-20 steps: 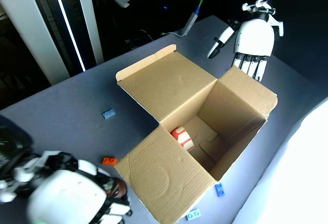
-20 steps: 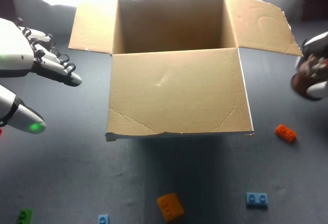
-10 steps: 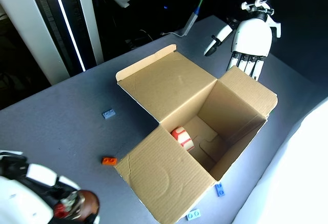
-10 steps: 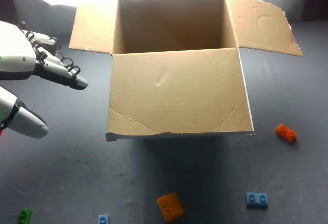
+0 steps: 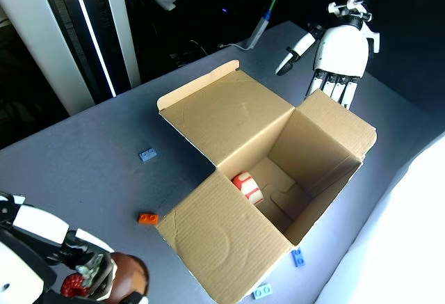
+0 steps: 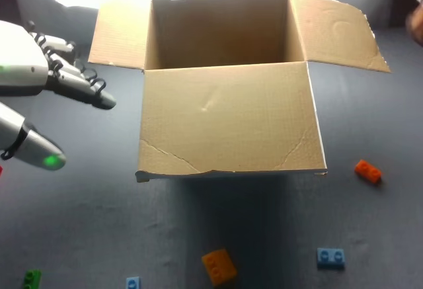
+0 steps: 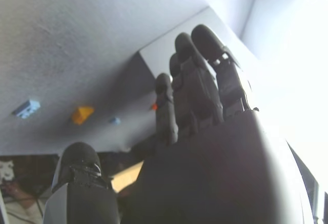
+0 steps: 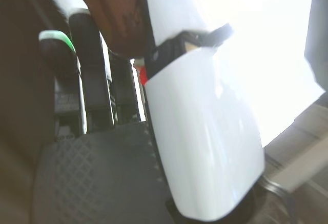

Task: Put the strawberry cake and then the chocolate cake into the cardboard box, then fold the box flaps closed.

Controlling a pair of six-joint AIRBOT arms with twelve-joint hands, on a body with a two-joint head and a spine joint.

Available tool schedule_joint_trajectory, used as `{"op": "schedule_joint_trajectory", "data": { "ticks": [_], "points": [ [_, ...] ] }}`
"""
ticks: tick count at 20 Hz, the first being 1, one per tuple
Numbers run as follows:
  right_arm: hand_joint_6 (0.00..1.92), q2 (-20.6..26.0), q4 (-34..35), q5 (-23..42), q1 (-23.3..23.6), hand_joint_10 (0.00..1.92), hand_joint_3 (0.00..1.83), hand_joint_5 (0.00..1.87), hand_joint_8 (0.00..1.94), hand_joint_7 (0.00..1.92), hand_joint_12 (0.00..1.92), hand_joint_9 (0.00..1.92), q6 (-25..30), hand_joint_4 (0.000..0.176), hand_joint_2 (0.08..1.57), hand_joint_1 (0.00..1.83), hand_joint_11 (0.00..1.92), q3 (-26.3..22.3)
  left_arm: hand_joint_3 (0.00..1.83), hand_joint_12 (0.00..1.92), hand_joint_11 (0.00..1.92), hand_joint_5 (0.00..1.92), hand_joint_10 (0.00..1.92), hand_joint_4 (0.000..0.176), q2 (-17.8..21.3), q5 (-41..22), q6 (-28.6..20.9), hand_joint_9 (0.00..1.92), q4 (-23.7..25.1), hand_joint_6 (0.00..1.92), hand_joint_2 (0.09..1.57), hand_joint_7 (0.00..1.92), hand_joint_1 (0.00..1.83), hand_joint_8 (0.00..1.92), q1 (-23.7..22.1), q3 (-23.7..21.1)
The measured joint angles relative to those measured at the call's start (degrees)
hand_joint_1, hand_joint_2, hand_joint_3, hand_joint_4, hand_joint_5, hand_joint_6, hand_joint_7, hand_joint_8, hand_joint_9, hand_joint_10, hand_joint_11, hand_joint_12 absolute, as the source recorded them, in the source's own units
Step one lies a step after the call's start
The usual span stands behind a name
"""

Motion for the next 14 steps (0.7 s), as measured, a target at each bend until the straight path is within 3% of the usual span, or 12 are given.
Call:
{"op": "schedule_joint_trajectory", "data": {
  "ticks": [2, 6, 9, 14],
  "points": [
    [1.09, -1.36, -2.71, 0.83, 0.02, 1.60, 0.00, 0.86, 1.38, 0.83, 1.92, 0.60, 0.37, 0.000, 1.19, 1.20, 0.42, 0.09, 0.00, 1.23, 0.09, 0.28, 0.01, 0.060, -0.35, -0.28, 0.00, 0.49, 0.55, 0.00, 1.04, 0.38, 0.10, 0.01, -0.04, 0.24],
    [1.15, -5.75, -4.61, 1.49, 1.03, 1.54, 0.00, 0.84, 1.36, 0.82, 1.92, 0.59, 0.59, 0.000, 1.19, 1.18, 0.45, 2.97, 0.00, 1.21, 0.08, 0.29, 0.00, 0.060, -0.35, -0.31, 0.00, 0.49, 1.11, 0.00, 1.04, 0.37, 0.09, 0.00, -0.04, 0.37],
    [1.16, -8.04, -6.05, 1.92, 3.61, 1.55, 0.00, 0.84, 1.34, 0.83, 1.92, 0.62, 0.57, 0.002, 1.19, 1.18, 0.44, 3.98, 0.01, 1.21, 0.08, 0.27, 0.00, 0.048, -0.70, -0.39, -0.04, 0.48, 1.22, 0.00, 1.05, 0.37, 0.09, 0.00, -0.04, 0.35],
    [1.13, -11.10, -12.28, 2.01, 6.12, 1.56, 0.00, 0.86, 1.36, 0.82, 1.92, 0.61, 0.57, 0.000, 1.19, 1.19, 0.41, 4.24, 0.00, 1.20, 0.09, 0.27, 0.00, 0.057, -0.70, -0.37, -0.02, 0.49, 1.66, 0.00, 1.05, 0.39, 0.08, 0.00, -0.04, 0.37]
  ]
}}
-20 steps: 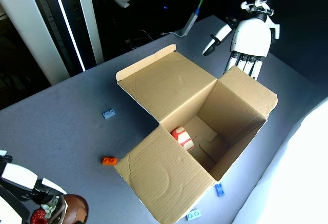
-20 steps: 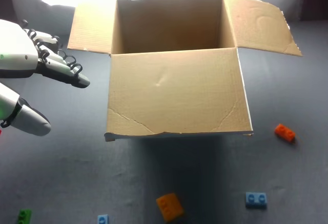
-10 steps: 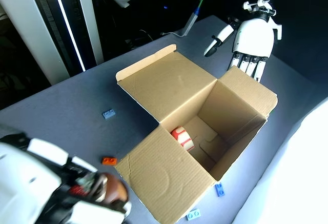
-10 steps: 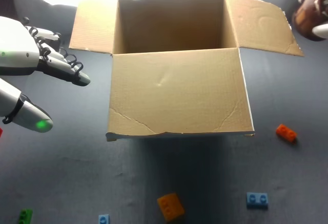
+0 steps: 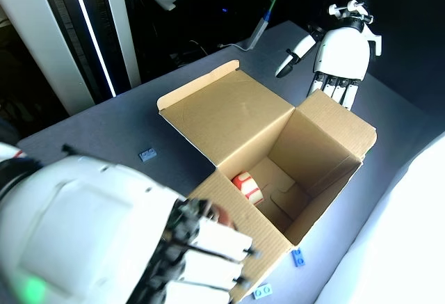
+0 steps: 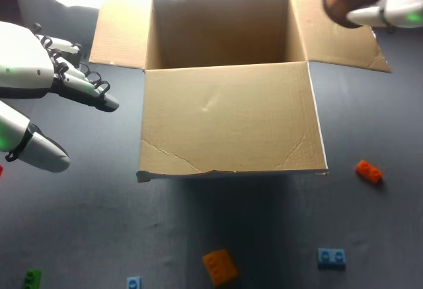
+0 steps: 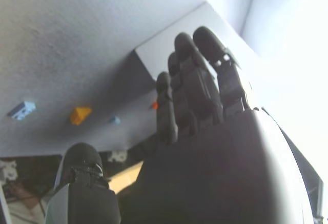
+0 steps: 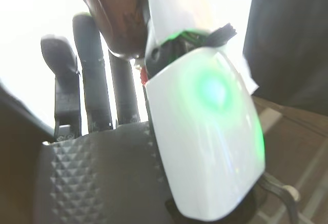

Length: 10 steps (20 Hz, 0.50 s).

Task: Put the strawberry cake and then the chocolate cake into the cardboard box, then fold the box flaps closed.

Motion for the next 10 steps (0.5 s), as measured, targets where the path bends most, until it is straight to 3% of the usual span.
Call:
{"op": "schedule_joint_trajectory", "data": {
  "ticks": [1, 2, 3, 7, 9, 10],
  "points": [
    [1.13, -1.01, -2.21, -0.09, 0.83, 1.56, 0.00, 0.88, 1.34, 0.82, 1.92, 0.61, 0.04, 0.005, 1.19, 1.19, 0.41, 0.17, 0.00, 1.20, 0.10, 0.27, 0.01, 0.056, 0.00, 0.04, 0.00, 0.49, 0.00, 0.00, 1.05, 0.39, 0.07, 0.00, 0.00, -0.02],
    [1.05, -1.70, -3.43, -0.07, 1.36, 1.55, 0.00, 0.90, 1.26, 0.86, 1.92, 0.69, 0.04, 0.000, 1.18, 1.31, 0.44, 0.28, 0.00, 1.19, 0.10, 0.27, 0.01, 0.060, 0.00, 0.02, 0.00, 0.50, -0.09, 0.00, 1.05, 0.39, 0.08, 0.00, 0.00, -0.02],
    [1.06, -2.51, -4.63, 0.17, 1.77, 1.55, 0.01, 0.90, 1.30, 0.86, 1.92, 0.65, 0.07, 0.000, 1.17, 1.22, 0.43, 0.28, 0.00, 1.19, 0.11, 0.28, 0.01, 0.059, -0.02, 0.02, 0.00, 0.50, -0.11, 0.00, 1.04, 0.39, 0.08, 0.00, 0.00, -0.02],
    [1.09, -6.12, -6.99, 0.20, 1.99, 1.57, 0.00, 0.90, 1.31, 0.85, 1.92, 0.62, -0.57, 0.000, 1.17, 1.20, 0.41, 0.81, 0.00, 1.19, 0.09, 0.26, 0.00, 0.056, -0.02, 0.00, 0.00, 0.49, 0.04, 0.00, 1.05, 0.37, 0.07, 0.00, 0.00, -0.02],
    [1.05, -7.67, -6.91, 0.07, 1.99, 1.55, 0.00, 0.90, 1.21, 0.87, 1.92, 0.71, -0.63, 0.000, 1.17, 1.34, 0.45, 1.57, 0.00, 1.20, 0.11, 0.28, 0.01, 0.053, -0.20, 0.07, 0.00, 0.50, 0.04, 0.01, 1.05, 0.38, 0.08, 0.00, 0.00, 0.00],
    [1.08, -8.22, -6.93, 0.13, 1.99, 1.52, 0.00, 0.91, 1.25, 0.87, 1.92, 0.68, -0.68, 0.000, 1.16, 1.23, 0.45, 1.95, 0.00, 1.20, 0.11, 0.28, 0.01, 0.054, -0.24, 0.09, 0.00, 0.50, 0.07, 0.01, 1.05, 0.38, 0.08, 0.00, 0.00, 0.00]
  ]
}}
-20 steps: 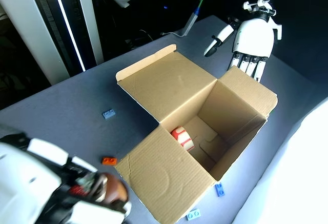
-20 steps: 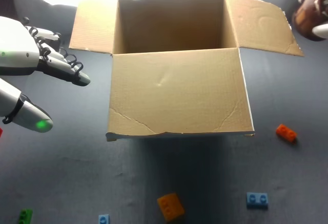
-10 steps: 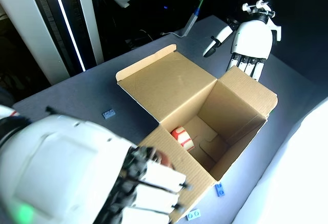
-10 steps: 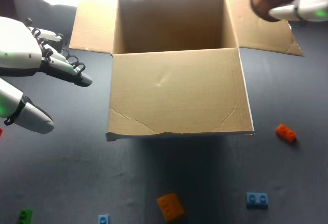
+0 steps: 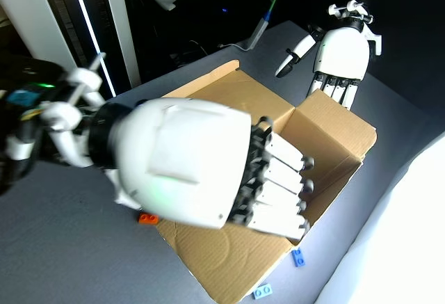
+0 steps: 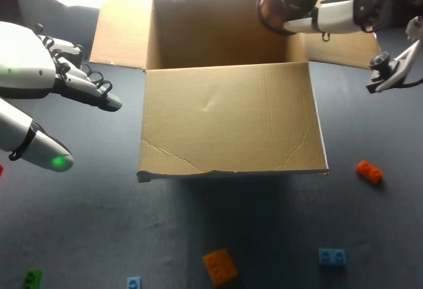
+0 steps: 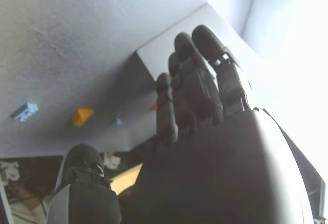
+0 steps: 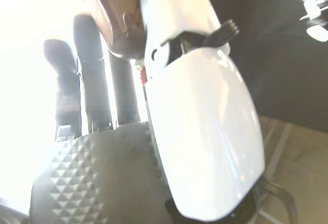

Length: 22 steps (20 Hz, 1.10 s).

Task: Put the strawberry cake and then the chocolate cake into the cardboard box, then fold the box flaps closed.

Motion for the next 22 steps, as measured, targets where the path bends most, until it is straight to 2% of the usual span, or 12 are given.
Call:
{"op": "schedule_joint_trajectory", "data": {
  "ticks": [3, 4, 6, 7, 11, 12, 13, 14, 16, 18, 21, 22],
  "points": [
    [1.07, -2.38, -0.11, -0.02, -0.02, 1.56, 0.00, 0.93, 1.28, 0.84, 1.92, 0.63, -0.11, 0.005, 1.16, 1.20, 0.42, 1.70, 0.00, 1.19, 0.15, 0.28, 0.01, 0.056, 0.00, -0.02, 0.00, 0.52, -0.09, 0.01, 1.03, 0.39, 0.08, 0.00, 0.02, 0.00],
    [1.10, -2.89, -0.72, 0.00, -0.02, 1.52, 0.00, 0.92, 1.27, 0.84, 1.92, 0.64, -0.11, 0.012, 1.17, 1.20, 0.43, 2.10, 0.00, 1.18, 0.13, 0.28, 0.00, 0.056, 0.00, -0.04, -0.02, 0.51, -0.07, 0.00, 1.03, 0.38, 0.09, 0.00, 0.02, 0.00],
    [1.10, -4.09, -2.78, 0.52, -0.35, 1.48, 0.00, 0.92, 1.27, 0.84, 1.92, 0.67, -0.13, 0.012, 1.17, 1.20, 0.45, 2.97, 0.00, 1.20, 0.12, 0.28, 0.00, 0.055, 0.00, 0.17, 0.00, 0.51, 0.04, 0.00, 1.03, 0.37, 0.07, 0.00, 0.09, 0.00],
    [1.12, -4.63, -4.04, 0.66, -0.68, 1.47, 0.00, 0.90, 1.25, 0.85, 1.92, 0.66, -0.11, 0.018, 1.17, 1.19, 0.44, 3.26, 0.00, 1.20, 0.11, 0.28, 0.00, 0.054, -0.02, 0.15, -0.02, 0.51, -0.04, 0.00, 1.04, 0.38, 0.06, 0.00, 0.09, 0.00],
    [1.06, -6.01, -6.84, 1.16, -2.10, 1.45, 0.00, 0.94, 1.20, 0.88, 1.92, 0.69, -0.13, 0.019, 1.15, 1.20, 0.46, 4.20, 0.00, 1.19, 0.11, 0.29, 0.00, 0.054, -0.37, 0.52, -0.02, 0.51, -0.02, 0.00, 1.03, 0.39, 0.08, 0.00, 0.24, 0.00],
    [1.03, -6.27, -6.80, 1.11, -2.16, 1.49, 0.00, 0.93, 1.14, 0.89, 1.92, 0.75, -0.15, 0.000, 1.16, 1.32, 0.47, 4.46, 0.00, 1.19, 0.11, 0.29, 0.00, 0.057, -0.48, 0.59, -0.04, 0.51, -0.04, 0.00, 1.03, 0.39, 0.08, 0.00, 0.24, 0.00],
    [1.07, -6.49, -6.93, 1.11, -2.29, 1.46, 0.00, 0.93, 1.20, 0.88, 1.92, 0.71, -0.15, 0.002, 1.15, 1.23, 0.46, 4.66, 0.00, 1.19, 0.10, 0.27, 0.00, 0.060, -0.48, 0.66, -0.04, 0.51, -0.15, 0.00, 1.03, 0.38, 0.07, 0.00, 0.24, 0.00],
    [1.07, -6.71, -7.13, 1.16, -2.43, 1.47, 0.00, 0.95, 1.22, 0.86, 1.92, 0.69, -0.17, 0.007, 1.15, 1.21, 0.45, 5.01, 0.00, 1.20, 0.11, 0.28, 0.00, 0.058, -0.61, 0.76, -0.07, 0.51, -0.13, 0.00, 1.03, 0.38, 0.06, 0.00, 0.24, 0.26],
    [1.05, -7.19, -7.54, 1.38, -2.75, 1.49, 0.00, 0.95, 1.26, 0.84, 1.92, 0.66, -0.20, 0.003, 1.16, 1.20, 0.44, 5.60, 0.00, 1.20, 0.11, 0.28, 0.00, 0.057, -0.70, 1.46, -0.07, 0.51, -0.17, 0.00, 1.03, 0.38, 0.04, 0.00, 0.24, 0.37],
    [1.07, -7.50, -7.78, 1.46, -2.89, 1.52, 0.00, 0.93, 1.26, 0.85, 1.92, 0.65, -0.44, 0.011, 1.16, 1.20, 0.43, 5.60, 0.00, 1.20, 0.10, 0.28, 0.00, 0.058, -0.72, 1.90, -0.09, 0.50, -0.20, 0.00, 1.02, 0.38, 0.06, 0.00, 0.15, 0.37],
    [1.05, -7.69, -7.80, 1.60, -3.04, 1.49, 0.00, 0.94, 1.30, 0.83, 1.92, 0.63, -0.44, 0.000, 1.17, 1.20, 0.42, 5.60, 0.00, 1.20, 0.11, 0.29, 0.00, 0.058, -0.72, 3.19, -0.13, 0.50, -0.76, 0.01, 1.02, 0.39, 0.06, 0.00, 0.00, 0.63],
    [1.17, -7.82, -7.78, 1.88, -3.28, 1.51, 0.00, 0.83, 1.34, 0.82, 1.92, 0.57, -0.61, 0.004, 1.19, 1.18, 0.39, 5.60, 0.00, 1.20, 0.11, 0.30, 0.00, 0.059, -0.72, 3.65, -0.11, 0.51, -0.94, 0.01, 1.02, 0.39, 0.06, 0.00, 0.00, 0.68]
  ]
}}
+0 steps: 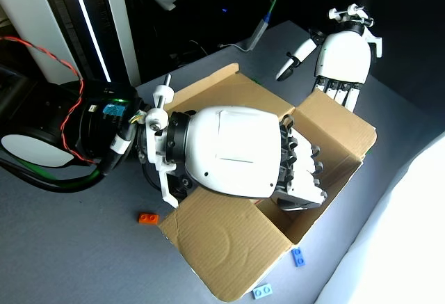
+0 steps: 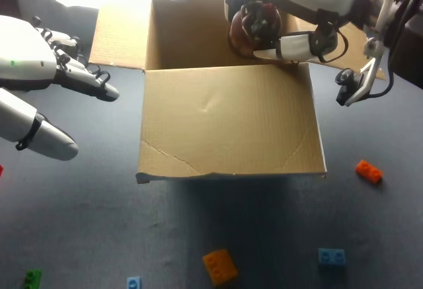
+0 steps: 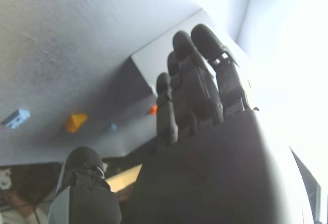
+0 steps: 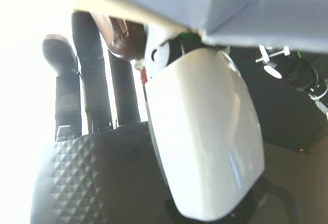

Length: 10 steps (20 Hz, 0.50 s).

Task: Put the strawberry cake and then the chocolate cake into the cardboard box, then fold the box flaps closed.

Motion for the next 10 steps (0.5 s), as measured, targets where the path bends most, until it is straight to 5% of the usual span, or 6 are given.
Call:
{"op": "schedule_joint_trajectory", "data": {
  "ticks": [1, 5, 8, 10],
  "points": [
    [0.94, -0.04, 0.04, 0.07, -0.22, 1.42, 0.00, 0.58, 1.04, 0.64, 1.92, 0.51, 0.00, 0.000, 1.11, 1.14, 0.29, 0.00, 0.00, 1.20, 0.10, 0.28, 0.00, 0.058, 0.00, 0.17, -0.04, 0.50, -0.48, 0.00, 1.03, 0.38, 0.05, 0.00, 0.00, 0.28],
    [0.22, -0.09, 0.02, 0.07, -0.22, 0.89, 0.00, 0.22, 0.13, 0.45, 1.74, 0.29, -0.22, 0.000, 1.05, 0.92, 0.01, 0.11, 0.00, 1.21, 0.10, 0.26, 0.00, 0.061, -0.04, 1.29, -0.09, 0.49, -2.89, 0.00, 1.03, 0.37, 0.03, 0.00, -0.02, 1.38],
    [0.01, -0.02, 0.00, 0.09, -0.22, 0.28, 0.00, 0.01, 0.00, 0.13, 1.09, 0.13, -0.22, 0.000, 0.99, 0.67, 0.00, 0.11, 0.00, 1.21, 0.09, 0.27, 0.00, 0.060, -0.04, 1.99, 0.00, 0.49, -3.80, 0.00, 1.03, 0.38, 0.04, 0.00, -0.44, 1.46],
    [0.00, 0.46, 0.00, 0.15, -0.20, 0.16, 0.00, 0.00, 0.01, 0.03, 0.69, 0.08, -0.22, 0.006, 0.97, 0.64, 0.00, 0.09, 0.00, 1.22, 0.09, 0.28, 0.00, 0.060, -0.04, 1.57, 0.13, 0.49, -3.76, 0.01, 1.02, 0.38, 0.06, 0.00, -0.48, 1.46]
  ]
}}
